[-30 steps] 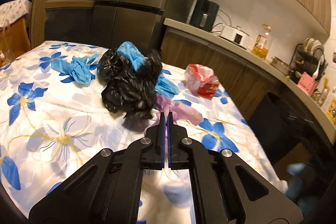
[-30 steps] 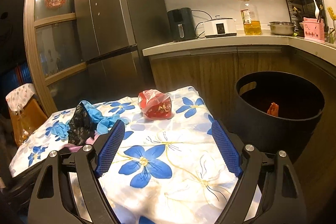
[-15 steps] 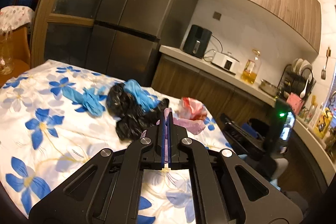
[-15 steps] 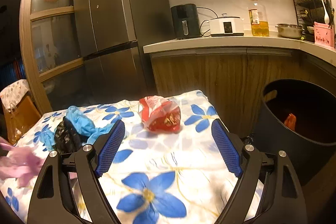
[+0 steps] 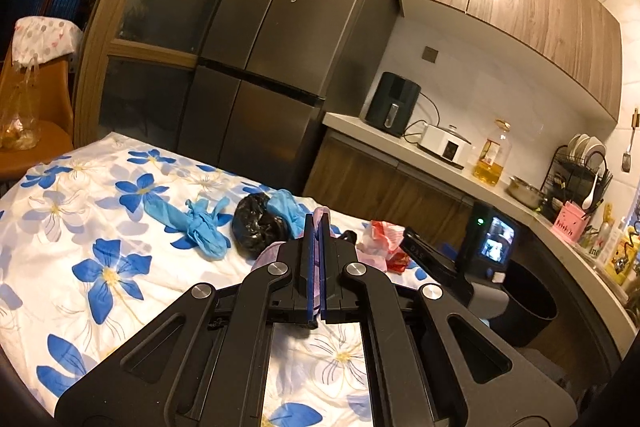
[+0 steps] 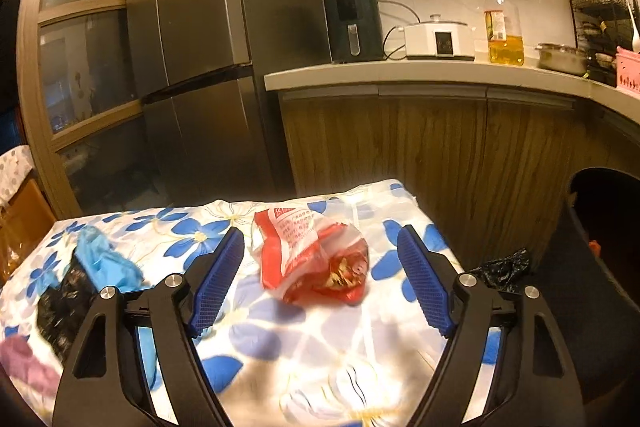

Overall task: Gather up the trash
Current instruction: 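Grasp the pink glove with the left tool while the right tool grasps the red-and-white printed bag, then carry the pink glove and printed bag in both tools over the black bin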

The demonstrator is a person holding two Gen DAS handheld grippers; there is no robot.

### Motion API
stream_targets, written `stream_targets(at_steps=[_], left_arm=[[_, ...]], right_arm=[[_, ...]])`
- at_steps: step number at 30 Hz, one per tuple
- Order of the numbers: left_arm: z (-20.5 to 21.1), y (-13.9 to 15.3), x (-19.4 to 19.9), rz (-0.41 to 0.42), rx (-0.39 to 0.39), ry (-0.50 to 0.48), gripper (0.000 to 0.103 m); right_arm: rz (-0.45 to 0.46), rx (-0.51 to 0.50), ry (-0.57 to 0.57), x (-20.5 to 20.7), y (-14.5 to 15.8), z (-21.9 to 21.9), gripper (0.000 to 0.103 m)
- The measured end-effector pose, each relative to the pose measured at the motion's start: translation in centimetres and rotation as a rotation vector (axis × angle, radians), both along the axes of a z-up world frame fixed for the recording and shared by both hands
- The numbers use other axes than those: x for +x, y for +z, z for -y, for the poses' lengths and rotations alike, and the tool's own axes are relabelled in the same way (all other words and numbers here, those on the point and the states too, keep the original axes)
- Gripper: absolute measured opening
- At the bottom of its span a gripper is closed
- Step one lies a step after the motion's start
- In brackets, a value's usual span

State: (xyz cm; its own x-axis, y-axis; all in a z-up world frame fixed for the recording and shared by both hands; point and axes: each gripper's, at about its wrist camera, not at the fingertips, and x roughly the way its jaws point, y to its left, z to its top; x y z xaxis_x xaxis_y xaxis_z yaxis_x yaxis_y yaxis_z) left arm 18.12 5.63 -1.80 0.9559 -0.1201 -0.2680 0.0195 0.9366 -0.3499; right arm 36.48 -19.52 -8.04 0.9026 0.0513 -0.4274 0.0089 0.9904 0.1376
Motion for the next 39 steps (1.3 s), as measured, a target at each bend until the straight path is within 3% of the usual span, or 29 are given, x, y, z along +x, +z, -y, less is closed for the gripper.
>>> stream_targets(at_steps=[10,15,19,20,29,39], left_arm=[[-0.3,-0.1,1.5,-0.008,-0.012,-0.009,0.000],[-0.1,0.0,1.9,-0.006,-0.015,-0.019,0.000],[0.0,0.2,1.6,0.003,-0.012,-0.016,0.000],[0.0,0.3,1.6,0.004,-0.013,-0.014,0.000],[0.2,1.1,0.8,0.026,-0.002,-0.011,0.000],[1.4,1.7,-0.3,0.027,0.010,-0.017,0.000]], right_arm=[[-0.119,0.041,-0.022,3.5,-2.3,0.8,0.054],[-0.143,0.041,-0.002,3.7,-2.8,0.4,0.024],[-0.134,0.039,0.015,3.5,-2.7,0.2,0.012],[-0.131,0.041,0.019,3.4,-2.6,0.2,0.005],[-0.051,0.055,0.045,-0.3,-0.1,0.7,0.004],[0.056,0.068,0.088,-8.7,3.5,2.6,0.004]])
